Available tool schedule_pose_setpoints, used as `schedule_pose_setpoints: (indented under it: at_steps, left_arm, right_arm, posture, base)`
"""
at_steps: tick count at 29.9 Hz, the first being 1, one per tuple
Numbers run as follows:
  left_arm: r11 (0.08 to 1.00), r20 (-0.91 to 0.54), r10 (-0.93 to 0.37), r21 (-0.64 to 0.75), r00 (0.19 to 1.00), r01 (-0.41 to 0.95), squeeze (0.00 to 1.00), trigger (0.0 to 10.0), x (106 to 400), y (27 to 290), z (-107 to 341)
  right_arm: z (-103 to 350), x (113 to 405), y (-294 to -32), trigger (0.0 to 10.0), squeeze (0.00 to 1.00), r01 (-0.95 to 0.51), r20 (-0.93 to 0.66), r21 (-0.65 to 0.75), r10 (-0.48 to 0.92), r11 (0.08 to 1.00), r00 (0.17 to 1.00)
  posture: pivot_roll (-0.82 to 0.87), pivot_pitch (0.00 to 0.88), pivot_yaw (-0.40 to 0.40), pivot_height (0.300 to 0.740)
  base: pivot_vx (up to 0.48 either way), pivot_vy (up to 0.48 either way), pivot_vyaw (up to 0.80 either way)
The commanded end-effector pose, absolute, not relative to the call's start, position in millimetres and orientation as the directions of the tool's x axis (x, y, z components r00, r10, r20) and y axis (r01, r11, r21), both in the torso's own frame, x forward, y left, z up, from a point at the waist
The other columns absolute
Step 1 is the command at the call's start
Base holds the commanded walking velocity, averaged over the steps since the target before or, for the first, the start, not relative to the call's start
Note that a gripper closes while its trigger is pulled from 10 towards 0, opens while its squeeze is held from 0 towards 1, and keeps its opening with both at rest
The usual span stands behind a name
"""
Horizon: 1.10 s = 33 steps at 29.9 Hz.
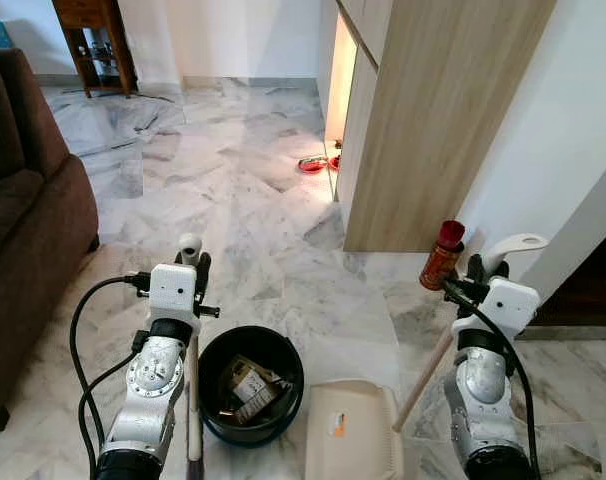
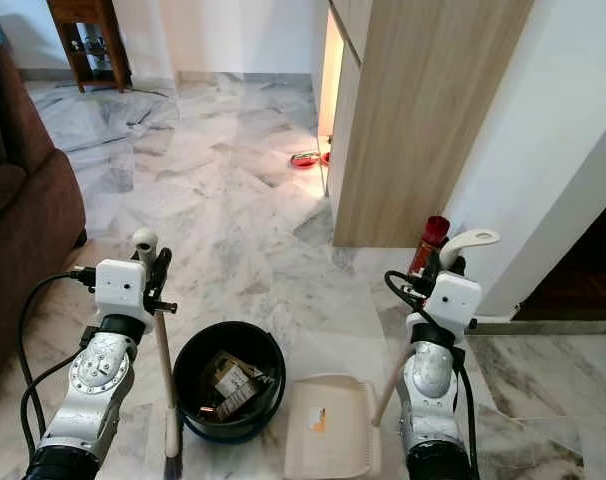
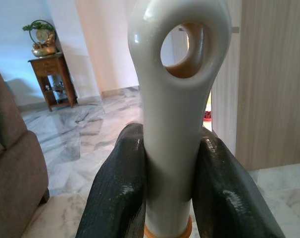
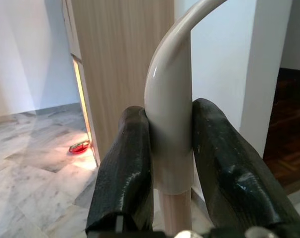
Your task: Sweep floor
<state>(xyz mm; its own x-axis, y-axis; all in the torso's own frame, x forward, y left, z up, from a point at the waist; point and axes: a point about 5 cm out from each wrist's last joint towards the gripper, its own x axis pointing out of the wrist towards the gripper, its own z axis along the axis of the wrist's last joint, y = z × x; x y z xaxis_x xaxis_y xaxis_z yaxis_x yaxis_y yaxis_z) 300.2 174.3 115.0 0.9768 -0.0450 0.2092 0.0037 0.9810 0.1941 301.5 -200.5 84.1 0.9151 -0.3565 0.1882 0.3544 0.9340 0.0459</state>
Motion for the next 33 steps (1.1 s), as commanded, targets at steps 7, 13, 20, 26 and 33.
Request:
schedule_pose_setpoints:
  at_steps: [7,13,20,26,33]
  left_arm:
    - [0.973,0.234,-0.086,0.229,0.968,0.031,0.0,10.0,304.5,169.1,122.8]
    - [0.973,0.24,-0.088,0.228,0.967,0.032,0.0,10.0,304.3,168.2,123.8]
    - [0.972,0.246,-0.087,0.235,0.965,0.028,0.0,10.0,304.4,168.0,125.3]
    - [0.972,0.249,-0.076,0.234,0.965,0.017,0.0,10.0,304.9,168.9,126.1]
    - [0.972,0.252,-0.077,0.234,0.965,0.016,0.0,10.0,305.2,169.1,126.7]
  right_arm:
    - [93.5,307.5,-196.2,10.0,0.0,0.331,0.229,0.068,-0.338,0.941,0.913]
    - [94.2,307.9,-196.4,10.0,0.0,0.326,0.23,0.062,-0.331,0.944,0.915]
    - [92.6,306.8,-197.2,10.0,0.0,0.327,0.225,0.059,-0.331,0.943,0.916]
    - [92.9,307.1,-196.7,10.0,0.0,0.323,0.224,0.059,-0.328,0.945,0.918]
    - [93.2,306.9,-197.0,10.0,0.0,0.328,0.225,0.062,-0.334,0.943,0.916]
  posture:
    - [0.18,0.0,-0.032,0.74]
    - [0.18,0.0,-0.035,0.74]
    - [0.17,0.0,-0.033,0.74]
    - [0.17,0.0,-0.032,0.74]
    - [0.17,0.0,-0.03,0.74]
  base:
    - [0.0,0.0,0.0]
    - [0.0,0.0,0.0]
    - [-0.227,0.0,0.0]
    - [-0.307,0.0,0.0]
    - [-0.316,0.0,0.0]
